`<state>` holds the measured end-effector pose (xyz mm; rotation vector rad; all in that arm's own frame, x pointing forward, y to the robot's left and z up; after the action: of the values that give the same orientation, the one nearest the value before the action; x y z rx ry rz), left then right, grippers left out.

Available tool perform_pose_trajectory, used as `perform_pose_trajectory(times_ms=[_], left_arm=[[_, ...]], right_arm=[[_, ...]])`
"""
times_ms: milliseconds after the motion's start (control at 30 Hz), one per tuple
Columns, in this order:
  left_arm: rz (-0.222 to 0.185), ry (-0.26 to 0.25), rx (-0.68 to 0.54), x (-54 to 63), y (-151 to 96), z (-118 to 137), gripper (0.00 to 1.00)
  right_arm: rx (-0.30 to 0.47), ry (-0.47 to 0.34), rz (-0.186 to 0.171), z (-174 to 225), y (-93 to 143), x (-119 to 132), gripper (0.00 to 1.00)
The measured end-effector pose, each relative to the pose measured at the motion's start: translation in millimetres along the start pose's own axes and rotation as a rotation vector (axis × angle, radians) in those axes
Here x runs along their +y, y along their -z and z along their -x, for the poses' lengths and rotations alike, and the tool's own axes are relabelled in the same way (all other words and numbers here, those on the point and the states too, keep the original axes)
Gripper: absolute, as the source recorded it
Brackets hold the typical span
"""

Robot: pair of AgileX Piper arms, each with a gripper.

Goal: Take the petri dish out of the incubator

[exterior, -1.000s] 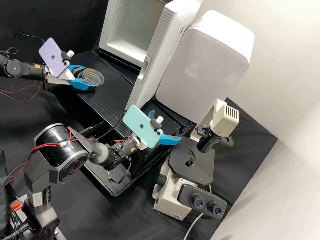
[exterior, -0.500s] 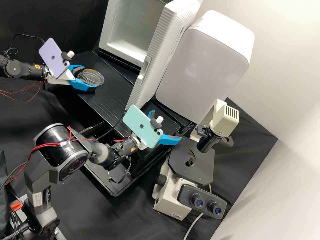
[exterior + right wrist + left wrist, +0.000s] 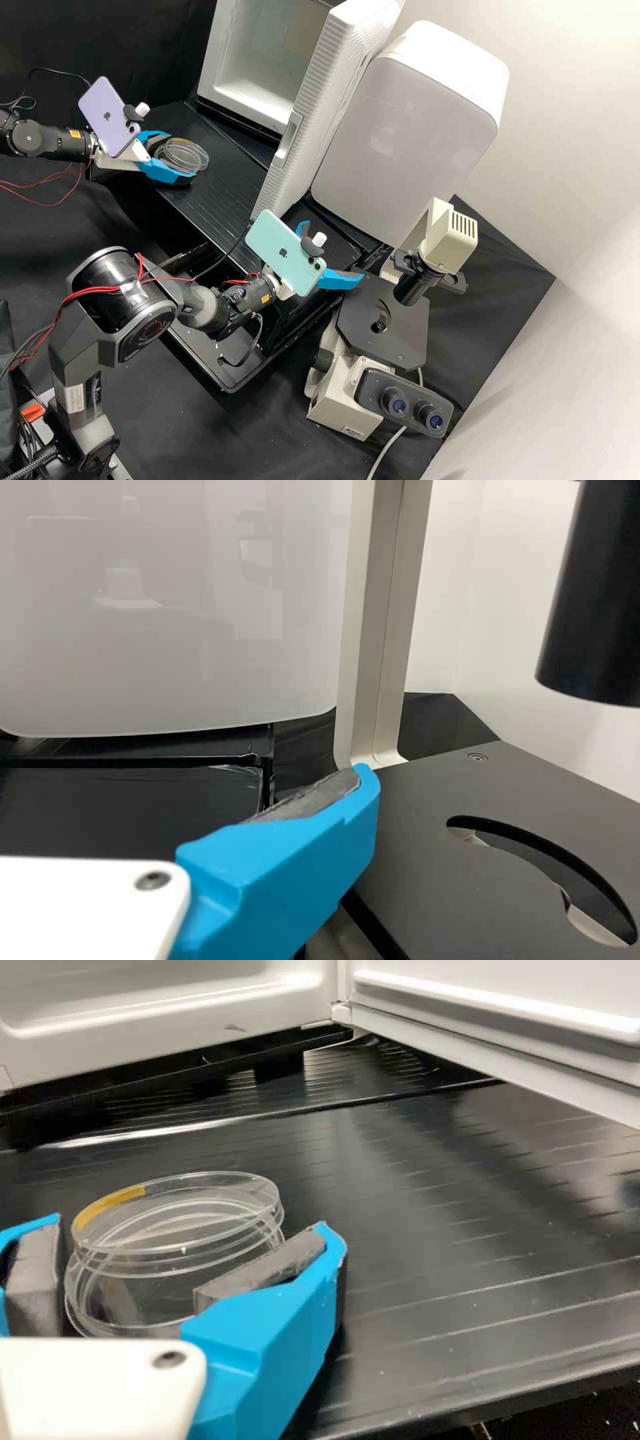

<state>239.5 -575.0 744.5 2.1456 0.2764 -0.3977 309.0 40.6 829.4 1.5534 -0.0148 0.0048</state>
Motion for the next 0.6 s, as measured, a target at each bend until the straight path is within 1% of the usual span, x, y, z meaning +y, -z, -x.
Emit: perform_pose_trajectory(times_ms=[67,100,267,333,400,600], left_arm=[[-0.013,0.000,-0.006,0.3,-1.6,0.2,1.00],[-0.014,0.008,-0.012,-0.5,-2.4,0.3,1.00],[-0.011,0.011,-0.009,-0.8,-2.2,0.3,1.00],[-0.024,0.008,0.000,-0.5,-1.3,0.3,1.00],[-0.047,-0.002,0.007,0.5,-0.7,0.3,1.00],[-0.066,-0.011,0.017,1.3,0.2,0.3,1.00]], right_arm=[[0.000,0.000,0.000,0.0,0.0,0.0,1.00],[0.000,0.000,0.000,0.0,0.0,0.0,1.00],[0.000,0.000,0.000,0.0,0.0,0.0,1.00],[0.000,0.000,0.000,0.0,0.0,0.0,1.00],[0.000,0.000,0.000,0.0,0.0,0.0,1.00],[0.000,0.000,0.000,0.0,0.0,0.0,1.00]])
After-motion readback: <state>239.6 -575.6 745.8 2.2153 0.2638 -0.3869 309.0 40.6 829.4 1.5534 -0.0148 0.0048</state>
